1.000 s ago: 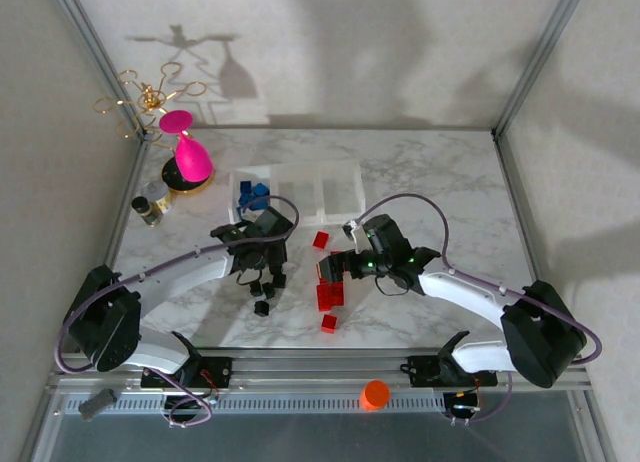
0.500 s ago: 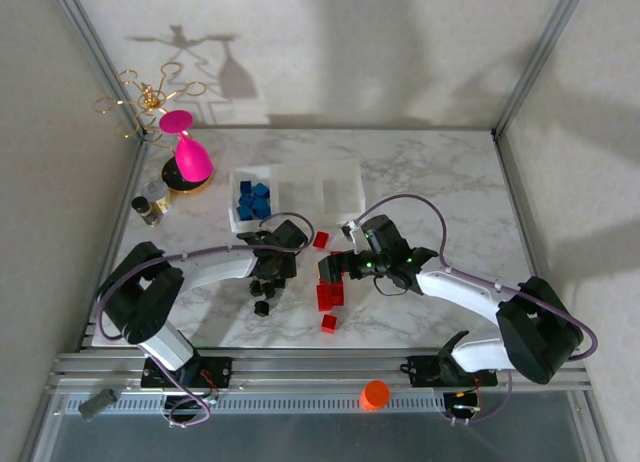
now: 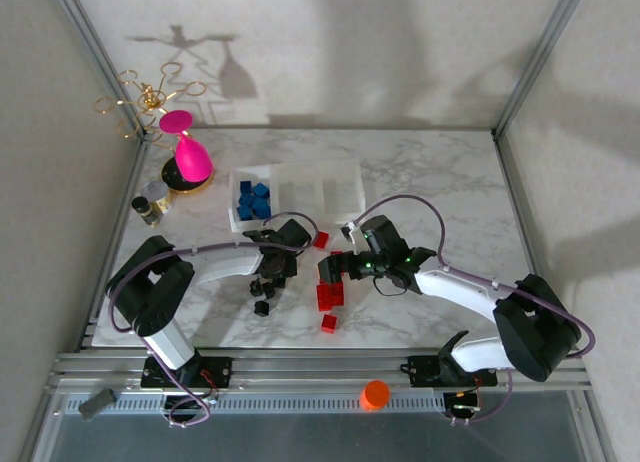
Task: Sort the legos into containers by color
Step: Pick up the lego from the center of the table, then place the lego in the container.
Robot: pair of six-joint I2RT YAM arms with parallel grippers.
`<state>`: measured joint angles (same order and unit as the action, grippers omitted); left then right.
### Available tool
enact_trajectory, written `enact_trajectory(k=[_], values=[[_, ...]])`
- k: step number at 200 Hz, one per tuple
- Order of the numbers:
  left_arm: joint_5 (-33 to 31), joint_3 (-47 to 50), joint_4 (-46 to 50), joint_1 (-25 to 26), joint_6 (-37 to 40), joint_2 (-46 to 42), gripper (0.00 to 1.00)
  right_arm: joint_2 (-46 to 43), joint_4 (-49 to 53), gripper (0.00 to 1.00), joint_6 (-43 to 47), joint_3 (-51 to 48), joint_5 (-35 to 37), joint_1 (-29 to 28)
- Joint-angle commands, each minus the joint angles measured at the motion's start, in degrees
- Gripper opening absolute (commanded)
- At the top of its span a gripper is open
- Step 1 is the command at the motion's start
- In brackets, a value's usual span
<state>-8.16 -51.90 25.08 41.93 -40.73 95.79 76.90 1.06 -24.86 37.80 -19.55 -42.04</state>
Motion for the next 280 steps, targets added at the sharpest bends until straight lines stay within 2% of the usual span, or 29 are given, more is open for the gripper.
enact_trajectory(k=[1, 66, 97, 120, 178, 233, 280], values=[[-2.5, -1.02, 1.1, 0.25, 0.22, -0.36, 0.41, 0.33, -0.94, 0.99, -0.22, 1.05, -0.14, -0.06], [-3.61, -2.36, 3.59, 0.34, -0.53, -4.01, 0.34, -1.31, -0.79, 0.99, -1.65, 1.31, -0.66, 0.44], [-4.12, -5.36, 4.6, 0.26, -0.02, -6.97, 0.33, -2.62, -0.4, 0.99, -2.47, 1.89, -0.83, 1.96], [-5.85, -10.41, 6.11, 0.19, 1.58, -6.02, 0.33, -2.43, 0.77, 0.99, -2.42, 3.31, -1.63, 5.73], [-9.31, -28.17, 7.87, -3.21, 4.79, 3.25, 0.31, -3.82, -1.25, 0.99, -4.36, 3.81, -2.5, 11.22], [-12.38, -41.26, 8.08, -10.32, 5.08, 16.32, 0.31, -3.74, -2.66, 0.99, -4.96, 3.7, -2.41, 13.39], [-9.36, -55.25, 10.38, -12.05, 7.42, 30.4, 0.3, -3.83, -2.79, 0.99, -4.66, 3.34, -2.38, 14.09]])
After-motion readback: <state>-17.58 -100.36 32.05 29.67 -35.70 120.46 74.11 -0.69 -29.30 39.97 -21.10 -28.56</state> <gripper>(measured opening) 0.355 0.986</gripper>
